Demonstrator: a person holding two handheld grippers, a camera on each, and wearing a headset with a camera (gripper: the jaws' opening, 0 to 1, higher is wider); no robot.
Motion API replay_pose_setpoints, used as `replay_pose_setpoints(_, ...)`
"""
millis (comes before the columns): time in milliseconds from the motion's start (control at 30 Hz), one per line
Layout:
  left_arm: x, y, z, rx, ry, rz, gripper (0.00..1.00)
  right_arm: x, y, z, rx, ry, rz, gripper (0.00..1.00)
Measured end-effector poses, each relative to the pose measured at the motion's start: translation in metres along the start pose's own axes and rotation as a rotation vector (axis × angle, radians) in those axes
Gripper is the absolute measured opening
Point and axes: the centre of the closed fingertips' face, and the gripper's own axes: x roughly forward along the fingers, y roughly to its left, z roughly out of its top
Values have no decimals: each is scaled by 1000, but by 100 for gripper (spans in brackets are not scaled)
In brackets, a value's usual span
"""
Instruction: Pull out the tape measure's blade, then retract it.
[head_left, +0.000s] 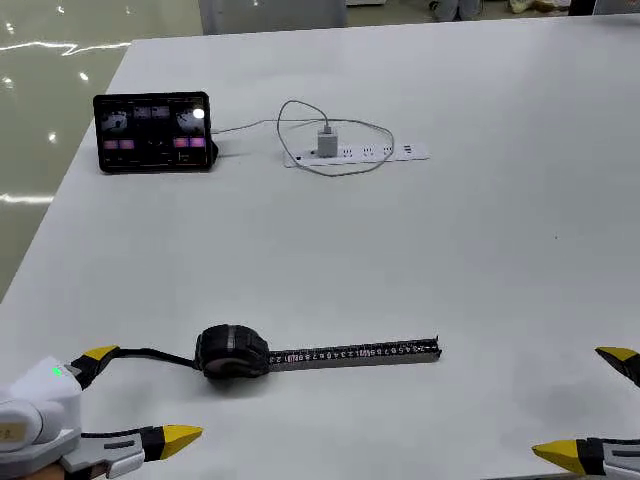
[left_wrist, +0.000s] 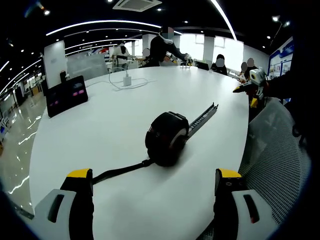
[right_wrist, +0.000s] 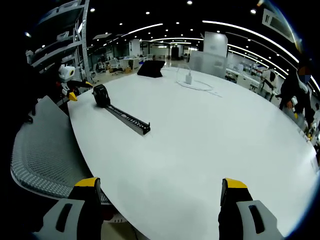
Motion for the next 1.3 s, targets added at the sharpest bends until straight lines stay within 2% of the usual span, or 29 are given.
replay_pose_setpoints(67, 0, -2, -2, 0, 19, 3, 99, -1, 0, -1, 1, 3, -2, 99)
replay_pose_setpoints(167, 1, -2, 0, -1, 21, 8, 99, -2, -1, -3, 6, 9, -4, 99)
replay_pose_setpoints(333, 4, -8, 7, -19, 19, 11, 99, -3, -4, -2, 15, 8, -9, 99)
replay_pose_setpoints(400, 6, -8, 5, -19, 53, 22, 99, -3, -4, 0, 10, 8, -7, 99)
replay_pose_setpoints(467, 9, -6, 4, 9, 71, 49, 99, -1, -6, 2, -1, 9, -8, 99)
replay_pose_setpoints(700, 12, -5, 16, -5, 42, 61, 99, 0, -5, 6, -34, 30, 5, 99)
replay_pose_setpoints(767, 15, -5, 14, 5, 59, 65, 99, 1, -6, 6, -41, 31, 8, 99)
replay_pose_setpoints(833, 17, -8, 10, -18, 100, 63, 99, 2, -6, 8, -49, 32, 11, 99)
replay_pose_setpoints(933, 21, -10, 15, -18, 83, 69, 99, 4, -7, 12, -68, 27, 19, 99)
replay_pose_setpoints(967, 24, -12, 18, -35, 75, 61, 99, 5, -6, 14, -78, 31, 23, 99)
replay_pose_setpoints(1100, 29, -15, 20, -59, 76, 66, 99, 9, -4, 18, -102, 39, 41, 99)
replay_pose_setpoints(1200, 31, -18, 19, -49, 95, 67, 95, 13, 1, 24, -114, 41, 68, 99)
replay_pose_setpoints(1300, 34, -23, 23, -68, 81, 53, 99, 16, 2, 24, -114, 66, 83, 99)
